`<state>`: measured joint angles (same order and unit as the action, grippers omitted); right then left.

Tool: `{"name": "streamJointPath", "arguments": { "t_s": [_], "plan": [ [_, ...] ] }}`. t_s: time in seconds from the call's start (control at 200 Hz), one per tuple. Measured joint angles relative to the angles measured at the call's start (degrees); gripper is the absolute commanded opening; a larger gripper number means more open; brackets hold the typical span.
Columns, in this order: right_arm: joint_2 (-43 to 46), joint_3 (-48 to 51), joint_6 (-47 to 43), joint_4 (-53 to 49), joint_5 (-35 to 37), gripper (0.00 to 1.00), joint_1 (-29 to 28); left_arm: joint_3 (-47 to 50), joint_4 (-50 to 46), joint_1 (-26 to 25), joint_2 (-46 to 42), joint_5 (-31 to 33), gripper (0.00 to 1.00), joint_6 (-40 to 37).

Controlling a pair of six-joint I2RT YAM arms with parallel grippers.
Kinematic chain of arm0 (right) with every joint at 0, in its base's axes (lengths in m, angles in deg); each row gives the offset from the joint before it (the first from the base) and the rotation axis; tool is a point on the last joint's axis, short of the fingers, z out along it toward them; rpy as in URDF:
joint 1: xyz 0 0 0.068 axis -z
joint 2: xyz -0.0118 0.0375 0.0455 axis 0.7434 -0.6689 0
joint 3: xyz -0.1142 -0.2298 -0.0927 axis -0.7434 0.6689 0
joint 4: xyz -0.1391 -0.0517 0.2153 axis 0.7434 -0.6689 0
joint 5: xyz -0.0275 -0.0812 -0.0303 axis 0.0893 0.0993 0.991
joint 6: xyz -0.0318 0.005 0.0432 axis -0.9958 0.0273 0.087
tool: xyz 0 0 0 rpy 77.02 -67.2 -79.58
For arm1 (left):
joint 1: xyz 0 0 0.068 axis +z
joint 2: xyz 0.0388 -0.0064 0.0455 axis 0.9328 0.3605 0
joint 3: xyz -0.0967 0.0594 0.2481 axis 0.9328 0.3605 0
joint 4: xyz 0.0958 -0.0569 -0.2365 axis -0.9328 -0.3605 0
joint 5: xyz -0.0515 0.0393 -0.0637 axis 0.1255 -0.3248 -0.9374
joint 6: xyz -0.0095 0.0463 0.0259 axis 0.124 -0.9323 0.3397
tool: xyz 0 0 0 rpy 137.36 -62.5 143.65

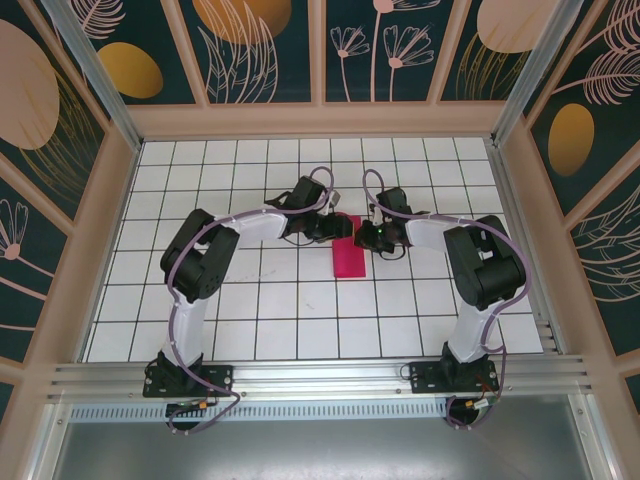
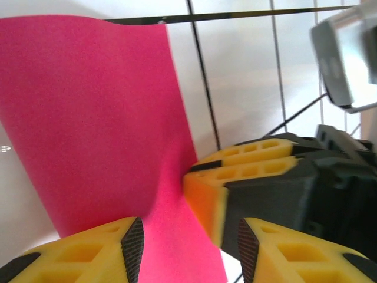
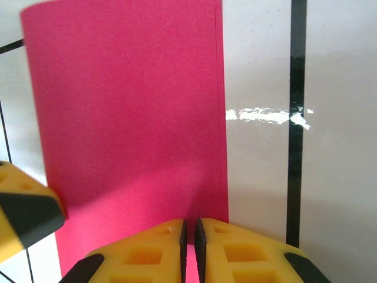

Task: Fold a paper plane with a square sheet of paper (fold left side to right side)
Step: First fold the square sheet of paper in half at the center of the table, then hold the square sheet of paper at the center of the table.

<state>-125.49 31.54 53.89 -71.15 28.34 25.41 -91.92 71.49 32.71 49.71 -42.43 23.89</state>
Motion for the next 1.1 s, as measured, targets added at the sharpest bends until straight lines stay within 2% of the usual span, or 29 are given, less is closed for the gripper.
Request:
{"name": "streamJointPath", "arguments": {
  "t_s": [0.455,0.931,1.101],
  "plan": [
    [-0.24,-0.66,-0.02,-1.03,0.17,0.18,0.00,0.70,-1.92,-0.24,1.27,5.60,0.49,-1.11],
    [-0.44,-1.33,-1.49,-1.81,0.22,0.18,-0.07,1.31,-0.92,-0.26,1.31,5.90,0.48,-1.11],
    [0.11,-4.28,-2.99,-4.13,1.97,0.18,-0.09,1.68,-0.35,-0.26,1.29,5.75,0.48,-1.09]
  ]
}}
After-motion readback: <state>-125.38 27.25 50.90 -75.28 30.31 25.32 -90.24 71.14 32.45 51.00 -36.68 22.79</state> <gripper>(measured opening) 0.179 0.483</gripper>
